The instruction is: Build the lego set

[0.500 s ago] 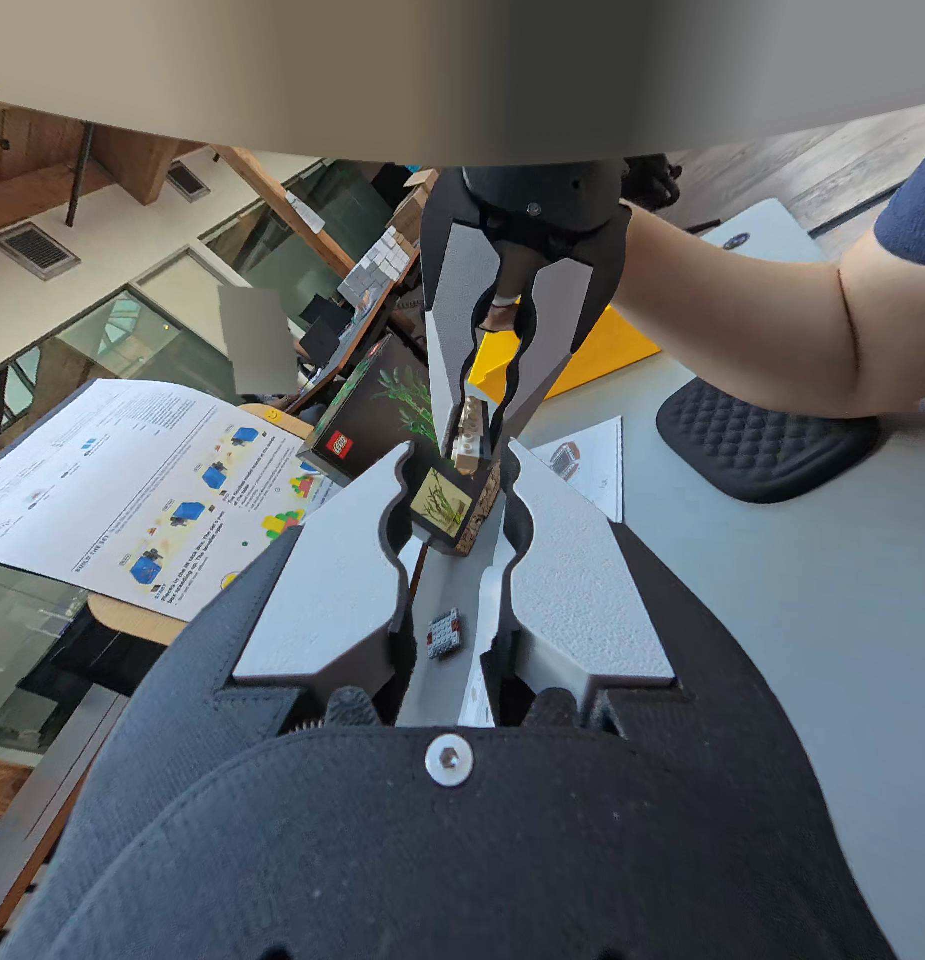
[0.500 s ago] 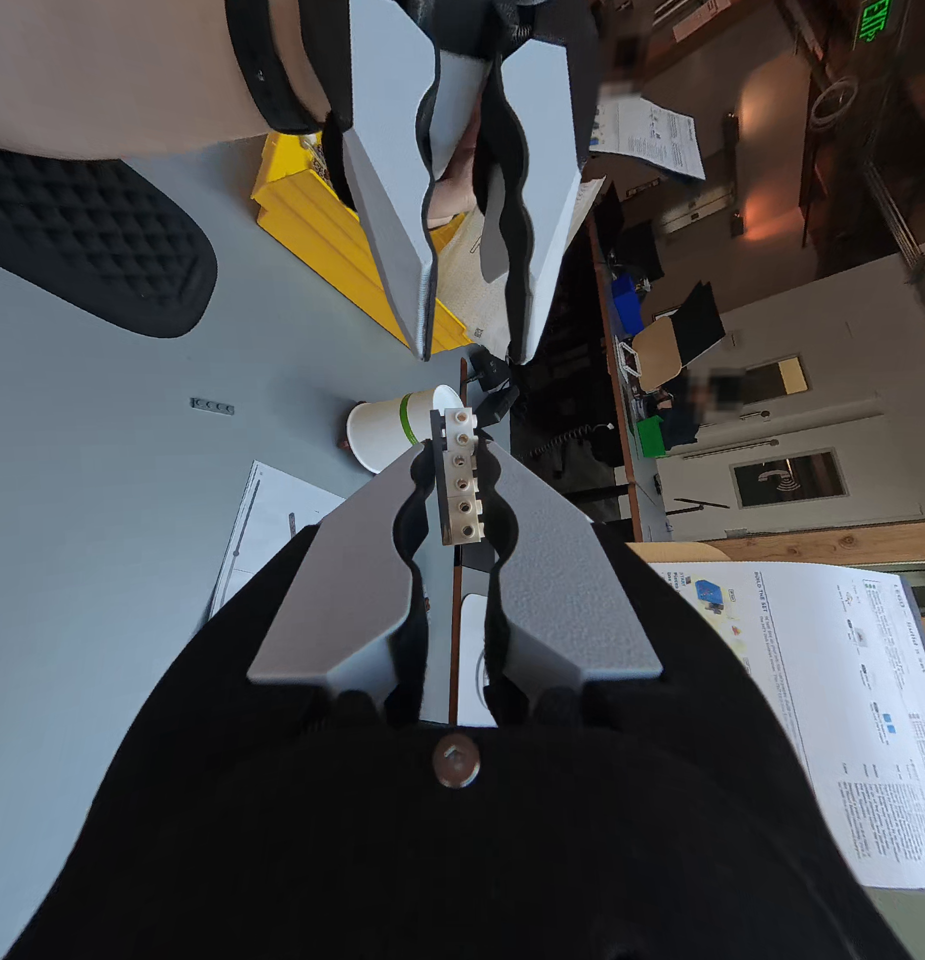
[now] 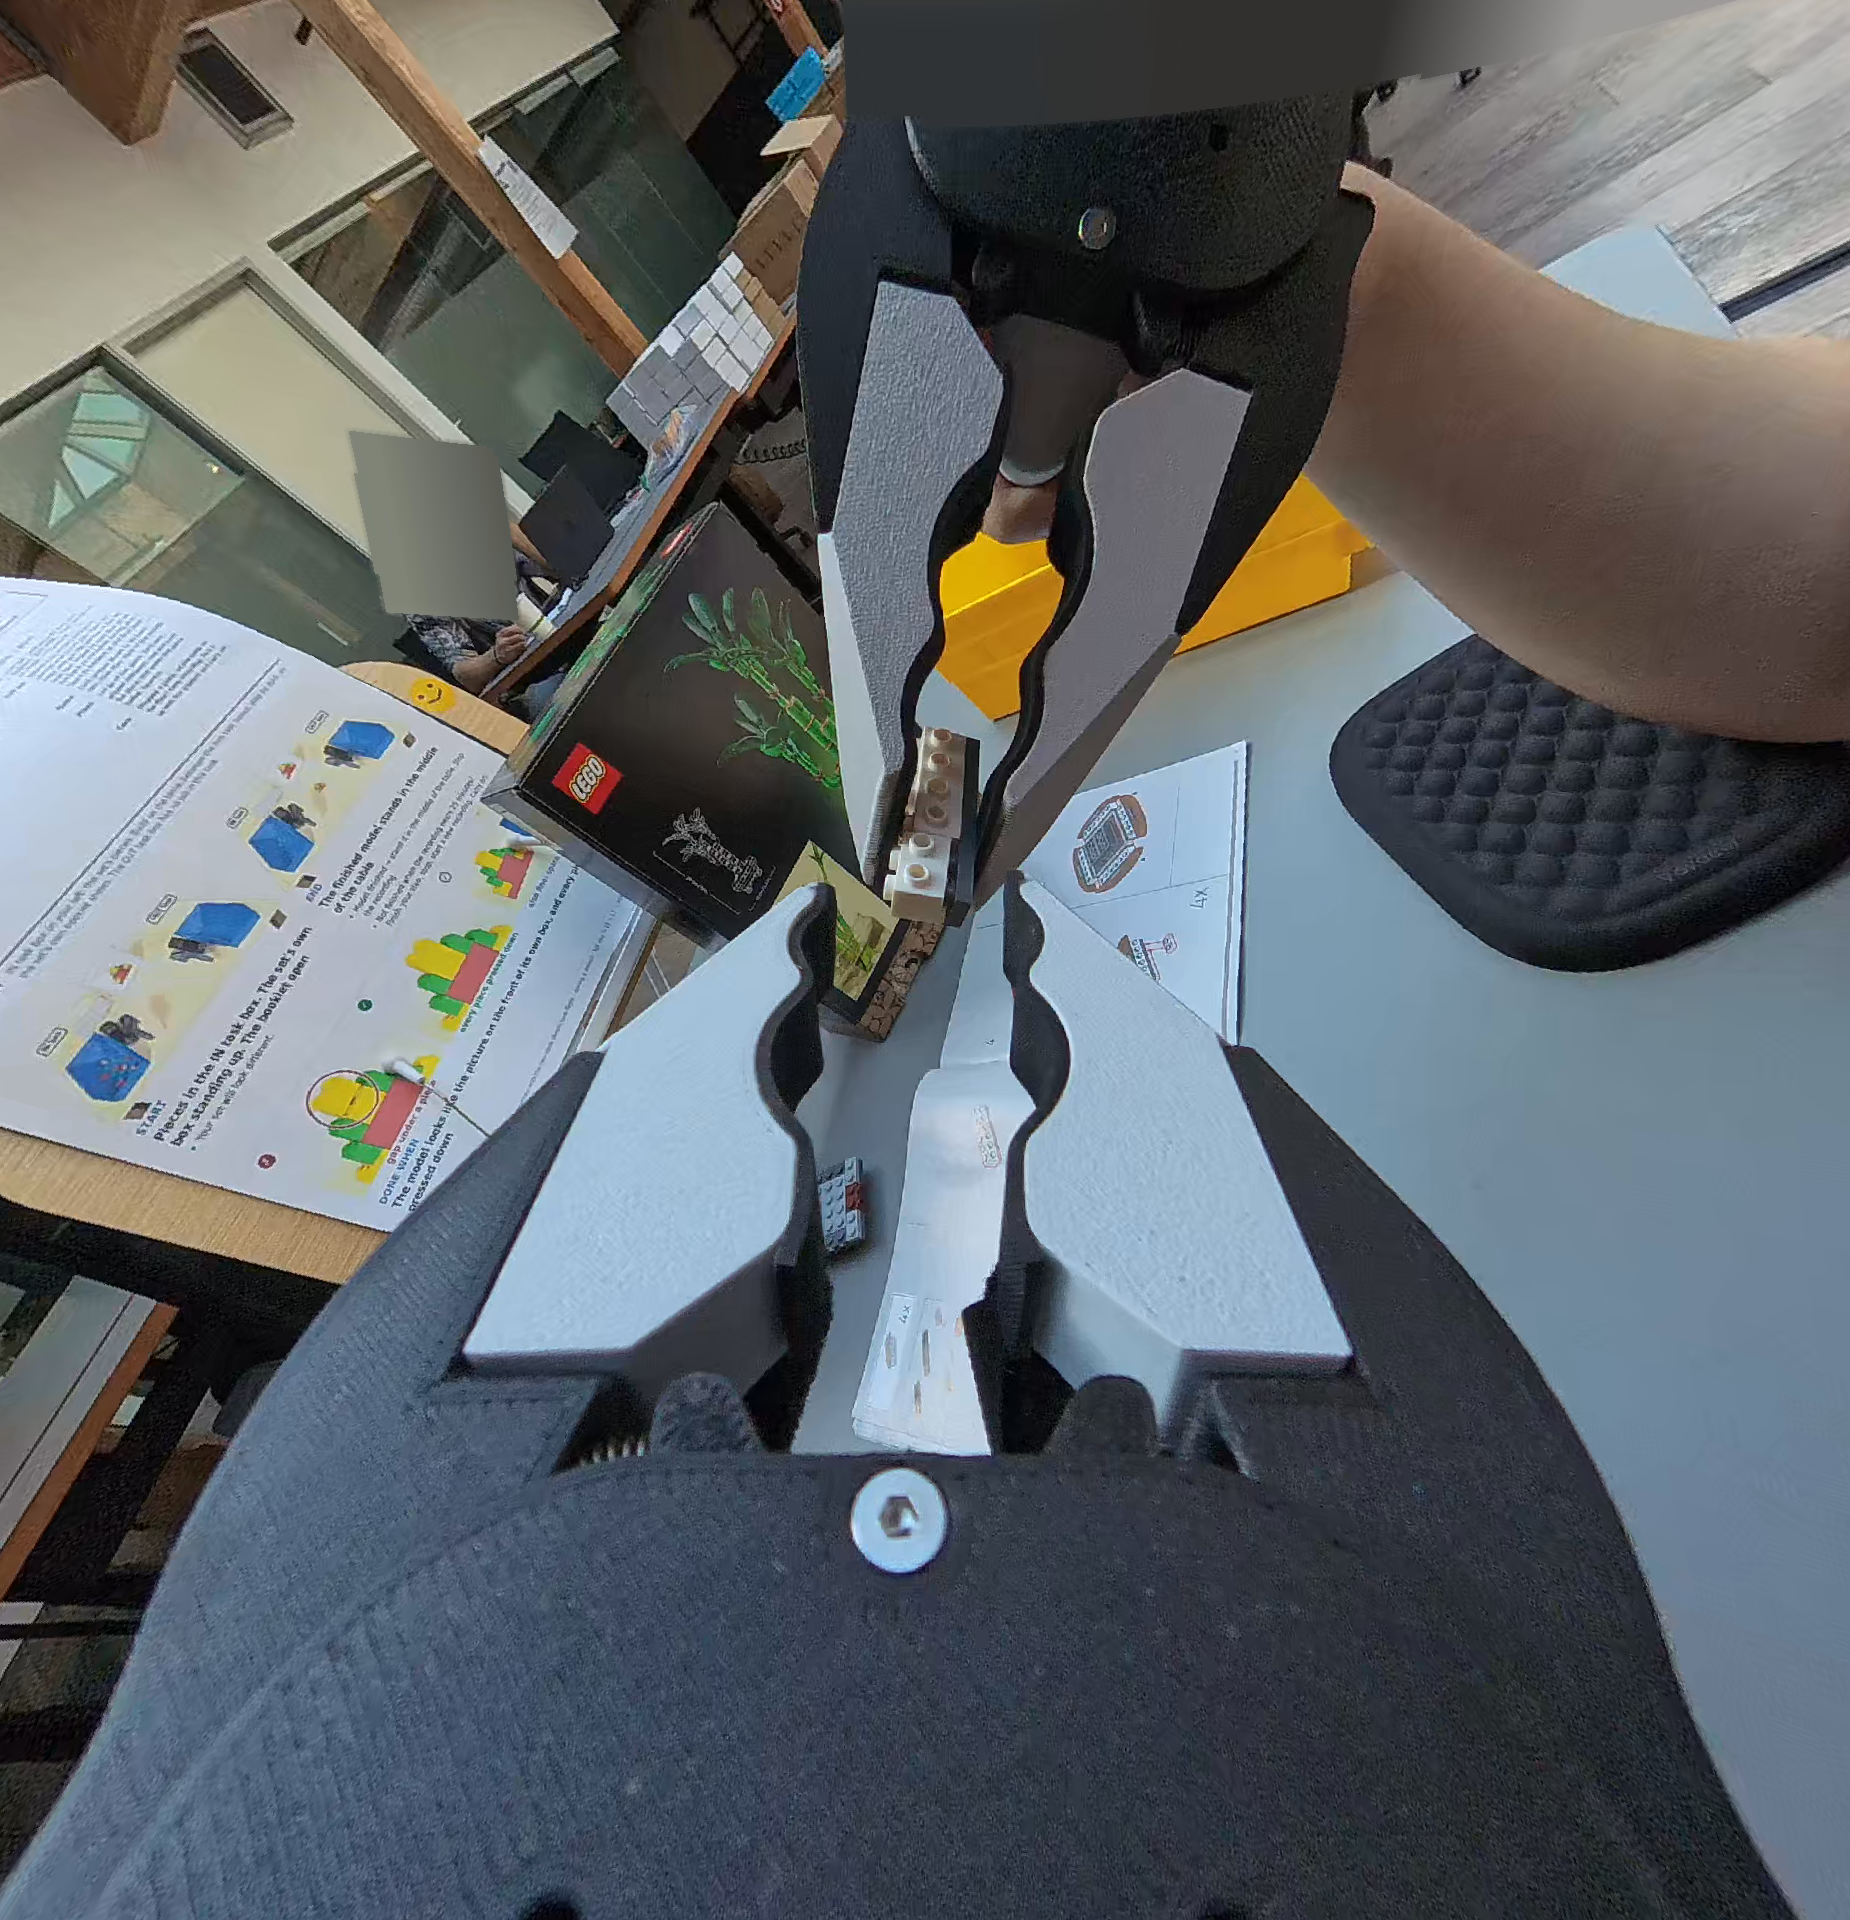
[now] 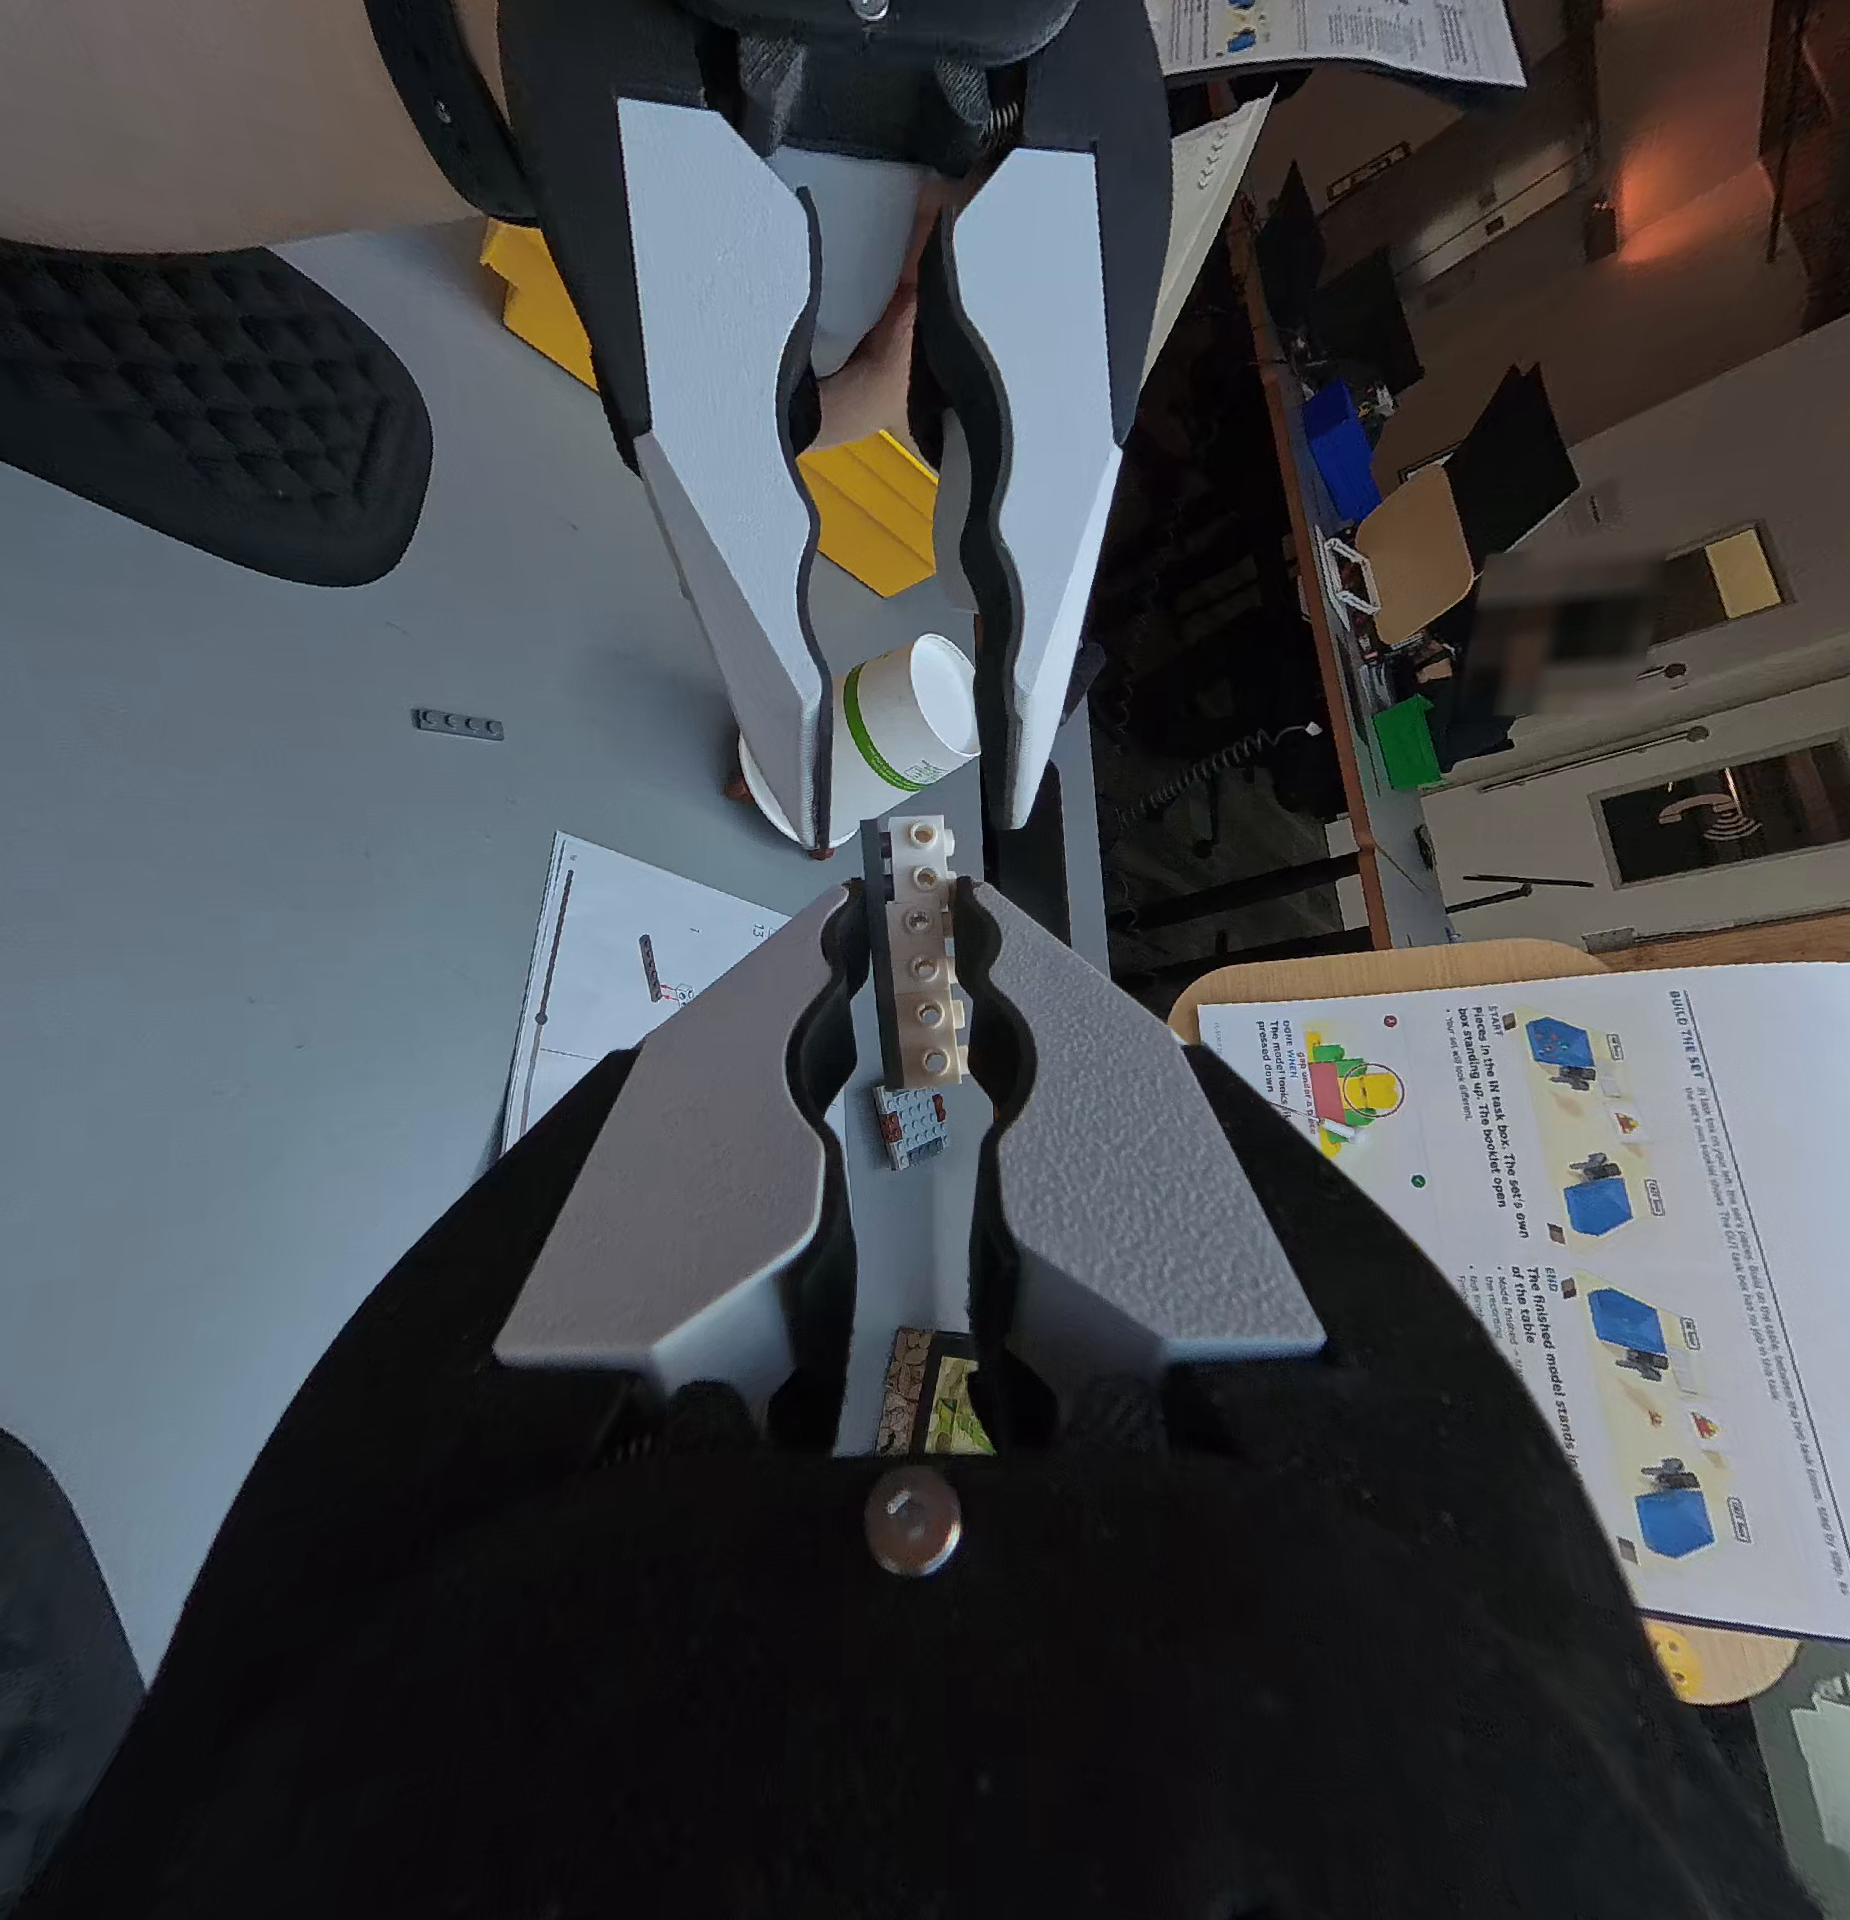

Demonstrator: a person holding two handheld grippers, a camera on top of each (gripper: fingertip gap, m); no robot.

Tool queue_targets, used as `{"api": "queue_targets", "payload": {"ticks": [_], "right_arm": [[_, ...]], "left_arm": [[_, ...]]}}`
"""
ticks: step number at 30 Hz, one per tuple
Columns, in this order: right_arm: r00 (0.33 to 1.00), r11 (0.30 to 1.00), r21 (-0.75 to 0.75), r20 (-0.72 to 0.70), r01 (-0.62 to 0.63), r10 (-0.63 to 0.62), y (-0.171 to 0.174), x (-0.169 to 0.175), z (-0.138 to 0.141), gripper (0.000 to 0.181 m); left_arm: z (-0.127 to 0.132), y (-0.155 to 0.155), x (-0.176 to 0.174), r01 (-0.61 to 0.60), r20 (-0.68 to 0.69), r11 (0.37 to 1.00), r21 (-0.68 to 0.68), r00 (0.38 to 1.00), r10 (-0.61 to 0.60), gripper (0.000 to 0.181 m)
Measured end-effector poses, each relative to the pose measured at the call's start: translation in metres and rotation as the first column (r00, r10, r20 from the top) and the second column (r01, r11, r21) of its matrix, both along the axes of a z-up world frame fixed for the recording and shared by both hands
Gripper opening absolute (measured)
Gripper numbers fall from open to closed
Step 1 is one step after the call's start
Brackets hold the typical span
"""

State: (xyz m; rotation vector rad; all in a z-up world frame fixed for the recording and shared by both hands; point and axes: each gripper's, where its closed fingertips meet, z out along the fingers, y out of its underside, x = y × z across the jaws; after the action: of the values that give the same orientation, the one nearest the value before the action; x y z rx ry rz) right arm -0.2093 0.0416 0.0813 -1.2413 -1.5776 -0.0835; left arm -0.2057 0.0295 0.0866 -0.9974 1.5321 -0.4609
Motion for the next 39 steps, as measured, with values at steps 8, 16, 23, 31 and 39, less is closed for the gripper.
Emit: {"api": "queue_targets", "payload": {"ticks": [8,16,23,31,39], "right_arm": [[1.000,1.000,-0.014,-0.008,-0.025,0.025,-0.007,0.000,-0.013,0.015],[1.000,1.000,0.008,-0.031,0.001,0.000,0.003,0.004,-0.010,0.015],[0.999,1.000,-0.007,-0.037,-0.019,0.019,0.005,0.001,-0.014,0.014],[0.999,0.999,-0.040,-0.046,-0.008,0.006,0.009,0.000,-0.017,0.015],[0.997,0.993,-0.116,-0.078,-0.027,0.018,0.010,0.000,-0.022,0.015]], "left_arm": [[-0.003,-0.005,0.005,0.036,0.000,0.999,0.008,0.999,-0.036,0.018],[-0.010,-0.004,0.006,0.054,-0.025,0.998,-0.029,0.998,-0.055,0.023],[-0.015,0.005,0.007,0.047,-0.023,0.999,-0.020,0.999,-0.047,0.015],[-0.019,0.010,0.007,0.037,-0.040,0.998,0.048,0.999,-0.036,0.014],[-0.022,0.012,0.008,0.027,-0.053,0.996,0.086,0.998,-0.023,0.013]]}}
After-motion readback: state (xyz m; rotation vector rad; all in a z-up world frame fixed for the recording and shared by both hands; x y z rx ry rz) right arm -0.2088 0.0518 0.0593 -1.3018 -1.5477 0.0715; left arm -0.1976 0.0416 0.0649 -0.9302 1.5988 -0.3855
